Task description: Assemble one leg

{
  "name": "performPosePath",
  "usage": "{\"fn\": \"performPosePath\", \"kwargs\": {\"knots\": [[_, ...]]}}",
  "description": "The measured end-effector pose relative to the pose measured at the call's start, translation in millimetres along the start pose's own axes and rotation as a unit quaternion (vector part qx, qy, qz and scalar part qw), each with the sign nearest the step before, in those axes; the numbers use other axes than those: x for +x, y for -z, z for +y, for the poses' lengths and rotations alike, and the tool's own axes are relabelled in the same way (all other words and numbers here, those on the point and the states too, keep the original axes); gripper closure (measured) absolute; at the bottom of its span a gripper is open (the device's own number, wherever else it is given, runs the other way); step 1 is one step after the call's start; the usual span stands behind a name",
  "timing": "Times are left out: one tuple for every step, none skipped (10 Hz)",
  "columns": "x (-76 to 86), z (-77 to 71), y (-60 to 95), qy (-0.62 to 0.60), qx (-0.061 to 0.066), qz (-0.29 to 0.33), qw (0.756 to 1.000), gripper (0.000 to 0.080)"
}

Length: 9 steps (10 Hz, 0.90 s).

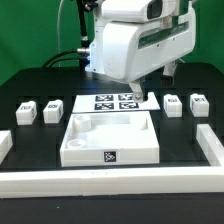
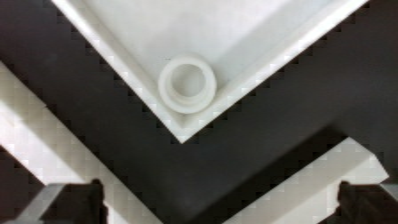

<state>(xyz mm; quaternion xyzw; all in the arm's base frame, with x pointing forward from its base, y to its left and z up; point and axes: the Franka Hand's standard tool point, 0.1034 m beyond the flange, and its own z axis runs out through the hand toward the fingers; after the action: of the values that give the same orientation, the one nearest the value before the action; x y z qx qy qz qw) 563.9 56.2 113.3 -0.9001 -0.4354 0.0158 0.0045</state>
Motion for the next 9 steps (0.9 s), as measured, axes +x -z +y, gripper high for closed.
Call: {"fn": "performPosePath", "kwargs": {"knots": [[0.0, 0.0, 0.0, 0.0, 0.0, 0.0, 1.0, 0.015], [0.0, 0.0, 0.0, 0.0, 0.0, 0.0, 1.0, 0.015], [0.0, 0.0, 0.0, 0.0, 0.0, 0.0, 1.0, 0.015], [0.0, 0.0, 0.0, 0.0, 0.0, 0.0, 1.0, 0.015], [-0.6, -0.7, -1.0, 0.006, -0.001, 0.002, 1.0, 0.015], [-8.5, -8.7, -7.9, 0.033, -0.004, 0.005, 0.999, 0.015], [-20.4, -17.3, -11.9, 0.066, -0.004, 0.004, 0.998, 0.015], [-35.3, -24.0, -15.0, 0.101, -0.002, 0.001, 0.995, 0.015], [-52.1, -27.7, -22.3, 0.155, 0.005, -0.004, 0.988, 0.015]]}}
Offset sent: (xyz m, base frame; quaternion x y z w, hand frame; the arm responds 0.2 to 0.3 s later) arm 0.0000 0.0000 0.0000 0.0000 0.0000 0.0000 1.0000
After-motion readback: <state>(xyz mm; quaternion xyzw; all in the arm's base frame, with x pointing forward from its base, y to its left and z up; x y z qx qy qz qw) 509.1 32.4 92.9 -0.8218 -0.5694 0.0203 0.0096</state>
